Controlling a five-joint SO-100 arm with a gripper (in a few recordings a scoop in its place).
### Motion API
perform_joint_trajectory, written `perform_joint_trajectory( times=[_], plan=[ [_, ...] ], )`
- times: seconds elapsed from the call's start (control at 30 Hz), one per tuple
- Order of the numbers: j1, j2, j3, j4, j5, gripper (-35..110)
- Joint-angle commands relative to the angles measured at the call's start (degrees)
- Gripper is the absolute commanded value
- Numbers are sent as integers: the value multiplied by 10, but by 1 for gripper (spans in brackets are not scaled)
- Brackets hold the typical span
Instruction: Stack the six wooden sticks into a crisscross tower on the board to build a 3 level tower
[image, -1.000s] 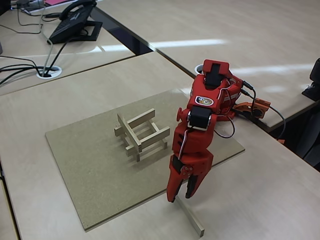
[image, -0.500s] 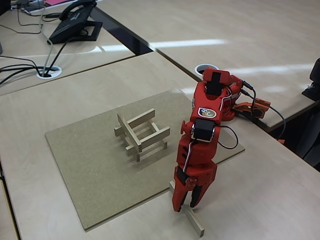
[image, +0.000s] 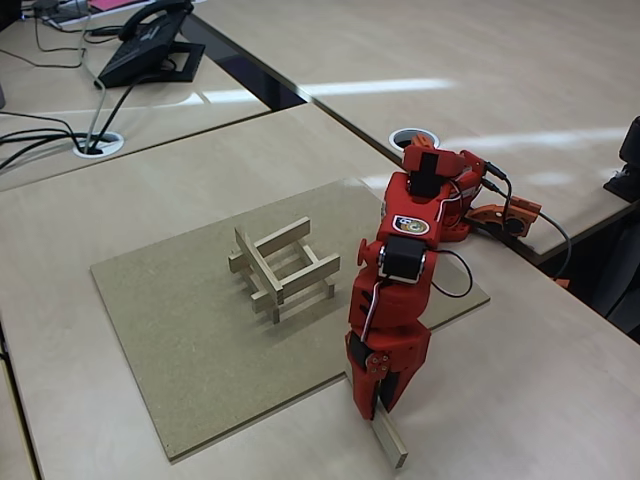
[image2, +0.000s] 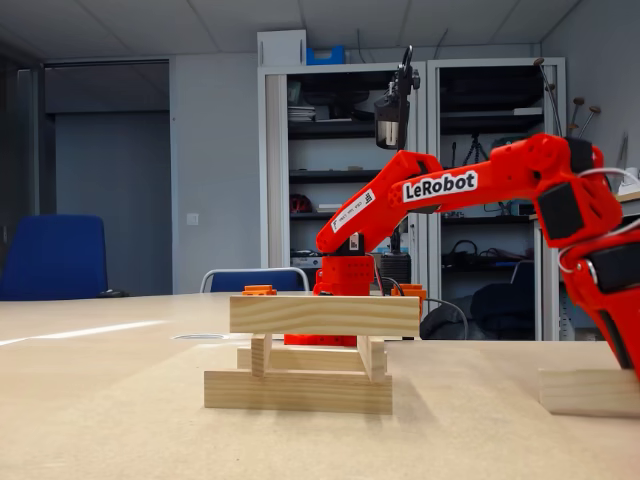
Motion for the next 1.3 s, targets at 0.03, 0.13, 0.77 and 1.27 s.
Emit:
perform_joint_trajectory(
  times=[0.03,0.13,0.77,1.27],
  plan=[
    [-5,36,-37,47,10,0],
    [-3,72,-33,80,12,0],
    [103,473,311,126,-39,0],
    [294,618,497,246,-255,0]
  ],
)
